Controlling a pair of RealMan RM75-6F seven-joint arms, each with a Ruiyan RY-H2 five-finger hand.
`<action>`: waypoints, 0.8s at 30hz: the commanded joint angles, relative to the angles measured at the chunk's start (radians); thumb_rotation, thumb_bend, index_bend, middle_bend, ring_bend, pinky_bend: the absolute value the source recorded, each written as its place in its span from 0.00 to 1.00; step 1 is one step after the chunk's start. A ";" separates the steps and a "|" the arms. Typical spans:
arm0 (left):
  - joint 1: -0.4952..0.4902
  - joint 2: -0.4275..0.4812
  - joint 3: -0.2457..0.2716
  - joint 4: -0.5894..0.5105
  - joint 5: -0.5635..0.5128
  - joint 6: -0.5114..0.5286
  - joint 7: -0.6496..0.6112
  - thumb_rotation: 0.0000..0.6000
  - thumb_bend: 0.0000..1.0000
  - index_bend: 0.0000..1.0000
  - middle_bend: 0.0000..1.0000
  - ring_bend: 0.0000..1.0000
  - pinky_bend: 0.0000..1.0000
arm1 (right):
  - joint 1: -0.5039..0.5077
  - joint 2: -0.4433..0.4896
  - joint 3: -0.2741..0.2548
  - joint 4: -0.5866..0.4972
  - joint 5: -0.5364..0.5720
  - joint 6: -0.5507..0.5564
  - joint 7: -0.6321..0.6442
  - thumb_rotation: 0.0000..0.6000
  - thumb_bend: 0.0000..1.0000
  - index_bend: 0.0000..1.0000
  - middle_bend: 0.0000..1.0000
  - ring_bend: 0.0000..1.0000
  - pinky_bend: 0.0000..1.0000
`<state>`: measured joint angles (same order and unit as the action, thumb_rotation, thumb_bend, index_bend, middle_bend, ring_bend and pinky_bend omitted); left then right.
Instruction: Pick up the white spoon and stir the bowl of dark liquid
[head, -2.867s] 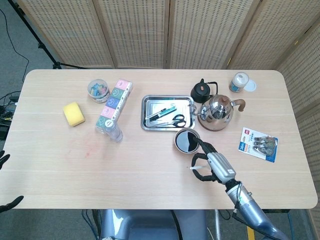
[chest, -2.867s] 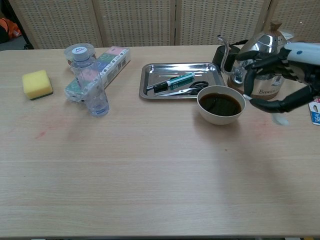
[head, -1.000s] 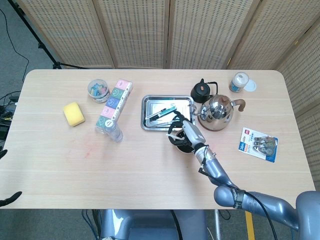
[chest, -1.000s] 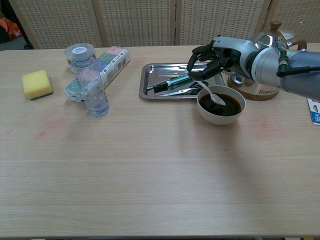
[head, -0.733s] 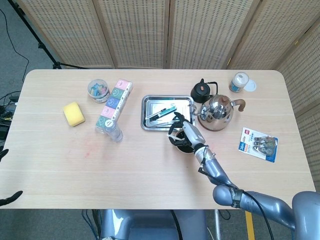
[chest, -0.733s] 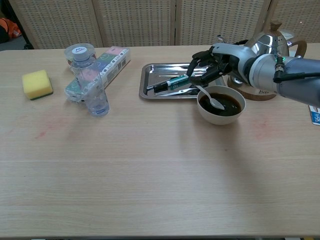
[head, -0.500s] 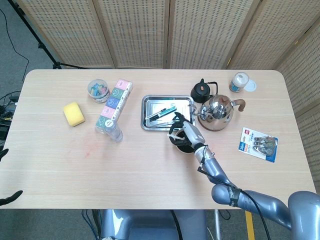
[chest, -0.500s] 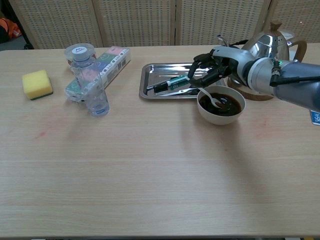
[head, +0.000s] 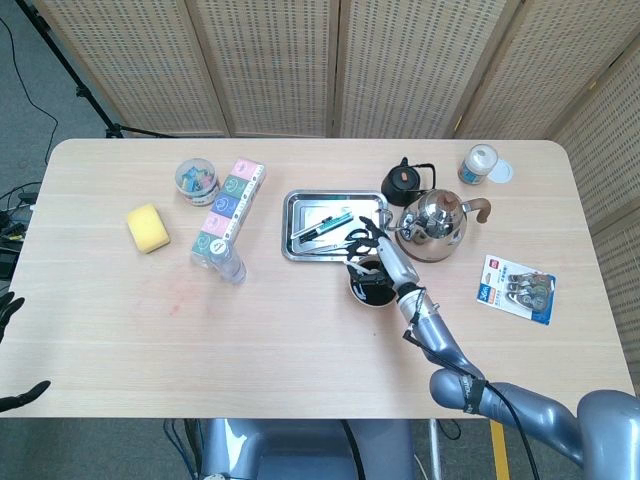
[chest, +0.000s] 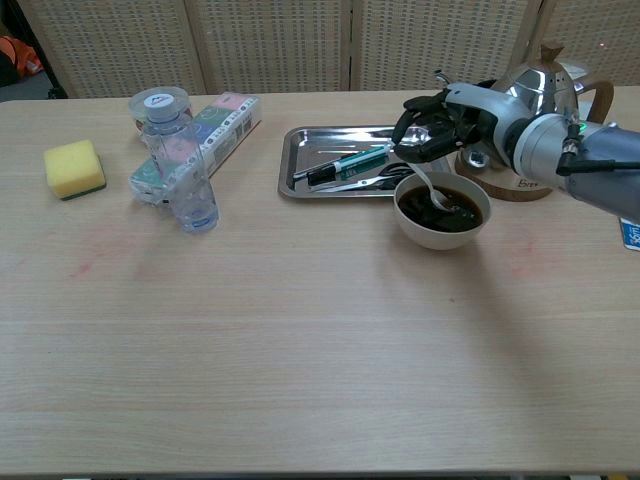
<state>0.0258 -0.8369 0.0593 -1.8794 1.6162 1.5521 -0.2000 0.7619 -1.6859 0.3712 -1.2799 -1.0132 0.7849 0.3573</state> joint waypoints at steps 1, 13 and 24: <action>-0.001 -0.001 0.001 -0.001 0.002 -0.002 0.004 1.00 0.01 0.00 0.00 0.00 0.00 | -0.013 0.016 -0.009 -0.015 -0.013 0.001 0.006 1.00 0.62 0.59 0.00 0.00 0.00; -0.001 -0.001 0.009 -0.003 0.029 0.001 0.006 1.00 0.01 0.00 0.00 0.00 0.00 | -0.066 0.068 -0.061 -0.104 -0.052 0.000 0.019 1.00 0.62 0.59 0.00 0.00 0.00; -0.001 0.011 0.005 0.011 0.015 0.007 -0.037 1.00 0.01 0.00 0.00 0.00 0.00 | -0.008 -0.034 -0.019 -0.007 -0.019 -0.012 0.002 1.00 0.62 0.60 0.00 0.00 0.00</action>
<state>0.0253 -0.8261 0.0645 -1.8687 1.6314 1.5594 -0.2367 0.7440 -1.7078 0.3425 -1.3016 -1.0407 0.7761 0.3620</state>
